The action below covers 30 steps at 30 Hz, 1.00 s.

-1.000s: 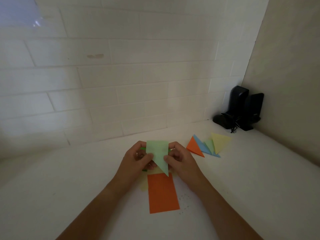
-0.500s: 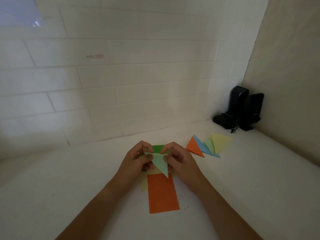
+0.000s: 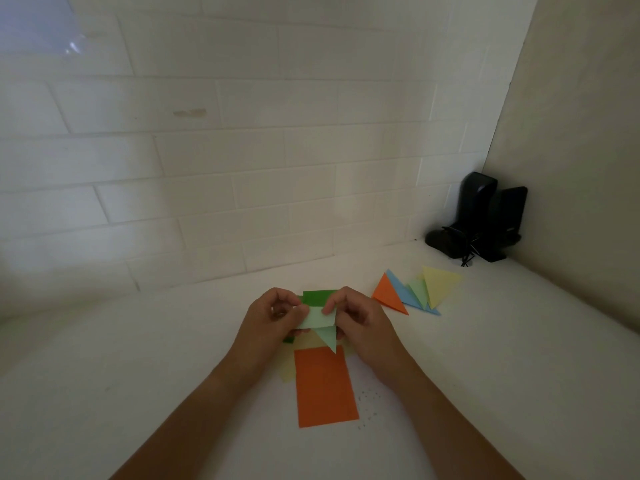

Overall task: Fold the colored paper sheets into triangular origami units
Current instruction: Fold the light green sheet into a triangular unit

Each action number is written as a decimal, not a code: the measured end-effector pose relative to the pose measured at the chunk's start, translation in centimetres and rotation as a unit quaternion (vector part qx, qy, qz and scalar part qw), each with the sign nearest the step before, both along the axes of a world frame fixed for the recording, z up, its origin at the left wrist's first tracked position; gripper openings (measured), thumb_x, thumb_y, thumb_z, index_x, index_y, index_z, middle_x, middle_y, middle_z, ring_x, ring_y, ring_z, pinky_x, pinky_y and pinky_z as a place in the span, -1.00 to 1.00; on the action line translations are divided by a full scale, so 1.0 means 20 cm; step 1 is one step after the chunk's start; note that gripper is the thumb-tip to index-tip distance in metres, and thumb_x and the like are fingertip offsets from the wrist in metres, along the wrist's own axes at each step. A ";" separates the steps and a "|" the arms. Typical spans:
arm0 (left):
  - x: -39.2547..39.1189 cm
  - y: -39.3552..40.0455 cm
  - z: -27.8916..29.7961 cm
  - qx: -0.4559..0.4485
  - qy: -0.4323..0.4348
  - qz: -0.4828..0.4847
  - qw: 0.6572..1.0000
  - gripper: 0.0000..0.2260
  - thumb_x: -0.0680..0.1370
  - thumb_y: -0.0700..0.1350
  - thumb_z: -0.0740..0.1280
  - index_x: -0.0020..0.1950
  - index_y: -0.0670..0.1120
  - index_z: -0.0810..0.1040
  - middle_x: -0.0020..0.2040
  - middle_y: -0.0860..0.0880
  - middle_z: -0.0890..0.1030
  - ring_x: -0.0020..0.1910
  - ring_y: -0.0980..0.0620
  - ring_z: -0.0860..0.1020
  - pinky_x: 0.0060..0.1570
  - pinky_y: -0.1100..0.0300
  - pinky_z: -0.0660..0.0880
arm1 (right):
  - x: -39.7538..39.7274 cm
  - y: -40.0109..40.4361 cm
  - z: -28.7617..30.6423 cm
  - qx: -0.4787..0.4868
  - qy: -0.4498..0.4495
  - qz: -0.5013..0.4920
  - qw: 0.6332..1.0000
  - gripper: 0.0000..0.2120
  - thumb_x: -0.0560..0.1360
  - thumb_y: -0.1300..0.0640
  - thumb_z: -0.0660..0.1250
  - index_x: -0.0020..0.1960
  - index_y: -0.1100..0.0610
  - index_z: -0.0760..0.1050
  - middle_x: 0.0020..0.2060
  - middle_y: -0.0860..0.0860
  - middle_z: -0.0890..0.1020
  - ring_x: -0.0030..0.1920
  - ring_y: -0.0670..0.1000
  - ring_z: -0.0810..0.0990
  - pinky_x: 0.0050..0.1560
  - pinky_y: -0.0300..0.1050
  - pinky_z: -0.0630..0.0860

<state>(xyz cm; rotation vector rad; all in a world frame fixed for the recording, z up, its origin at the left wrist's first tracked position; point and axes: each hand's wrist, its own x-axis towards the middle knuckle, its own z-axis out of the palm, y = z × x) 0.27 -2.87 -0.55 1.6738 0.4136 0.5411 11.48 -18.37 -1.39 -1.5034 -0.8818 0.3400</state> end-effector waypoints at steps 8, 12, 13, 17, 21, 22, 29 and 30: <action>-0.01 -0.03 0.03 0.000 -0.014 -0.023 1.000 -0.79 0.52 -0.26 0.51 0.09 -0.20 0.55 -0.31 0.05 0.63 -0.28 0.08 0.64 -0.30 0.25 0.55 | 0.00 0.02 0.00 -0.044 -0.003 -0.013 0.999 -0.79 0.58 0.04 0.19 -0.02 0.05 0.59 -0.19 -0.01 0.61 -0.16 -0.08 0.53 -0.15 -0.13 0.43; -0.01 -0.02 0.04 -0.006 -0.026 -0.011 1.000 -0.82 0.53 -0.22 0.50 0.08 -0.16 0.58 -0.23 -0.04 0.69 -0.23 0.00 0.66 -0.23 0.13 0.56 | 0.00 0.02 -0.03 -0.084 -0.078 0.002 0.993 -0.82 0.66 0.06 0.32 -0.08 0.07 0.59 -0.27 -0.07 0.59 -0.24 -0.11 0.54 -0.23 -0.13 0.46; -0.01 -0.02 0.04 -0.002 -0.026 -0.007 1.000 -0.85 0.54 -0.19 0.50 0.07 -0.14 0.59 -0.19 -0.07 0.71 -0.20 -0.03 0.68 -0.20 0.11 0.57 | 0.00 0.02 -0.03 -0.081 -0.075 0.005 0.994 -0.82 0.66 0.05 0.32 -0.09 0.07 0.59 -0.27 -0.03 0.61 -0.24 -0.08 0.56 -0.23 -0.05 0.50; -0.02 -0.02 0.02 0.000 -0.023 -0.011 1.000 -0.91 0.57 -0.12 0.46 0.00 -0.13 0.70 -0.12 -0.09 0.74 -0.11 -0.08 0.72 -0.13 0.15 0.63 | 0.00 0.02 -0.02 -0.076 -0.064 0.002 0.995 -0.81 0.66 0.03 0.32 -0.08 0.08 0.59 -0.22 0.05 0.64 -0.20 0.01 0.61 -0.19 0.05 0.55; -0.02 -0.02 0.03 0.005 -0.023 -0.015 1.000 -0.93 0.57 -0.14 0.47 -0.02 -0.11 0.74 -0.12 -0.09 0.75 -0.11 -0.07 0.73 -0.11 0.13 0.66 | 0.00 0.02 -0.03 -0.071 -0.059 0.005 0.996 -0.82 0.65 0.03 0.34 -0.06 0.10 0.60 -0.20 0.07 0.66 -0.18 0.12 0.63 -0.19 0.00 0.53; -0.02 -0.02 0.03 0.006 -0.022 -0.020 1.000 -0.93 0.57 -0.14 0.47 -0.03 -0.12 0.74 -0.12 -0.10 0.75 -0.10 -0.11 0.73 -0.09 0.08 0.66 | -0.01 0.02 -0.02 -0.068 -0.056 0.008 0.996 -0.81 0.64 0.01 0.35 -0.05 0.10 0.61 -0.20 0.07 0.66 -0.16 0.16 0.63 -0.19 0.02 0.53; -0.02 -0.03 0.03 0.003 -0.026 -0.030 0.999 -0.91 0.59 -0.13 0.44 -0.04 -0.11 0.74 -0.12 -0.12 0.74 -0.12 -0.10 0.71 -0.11 0.08 0.62 | -0.01 0.02 -0.02 -0.050 -0.048 0.022 0.997 -0.80 0.64 0.02 0.35 -0.06 0.12 0.62 -0.21 0.09 0.64 -0.21 0.07 0.60 -0.20 -0.06 0.52; -0.02 -0.03 0.03 -0.001 -0.026 -0.026 0.999 -0.90 0.59 -0.13 0.44 -0.04 -0.10 0.75 -0.13 -0.10 0.73 -0.13 -0.05 0.70 -0.13 0.13 0.62 | 0.00 0.02 -0.02 -0.050 -0.044 0.027 0.997 -0.82 0.64 0.06 0.35 -0.06 0.13 0.62 -0.21 0.10 0.63 -0.21 0.02 0.59 -0.20 -0.07 0.54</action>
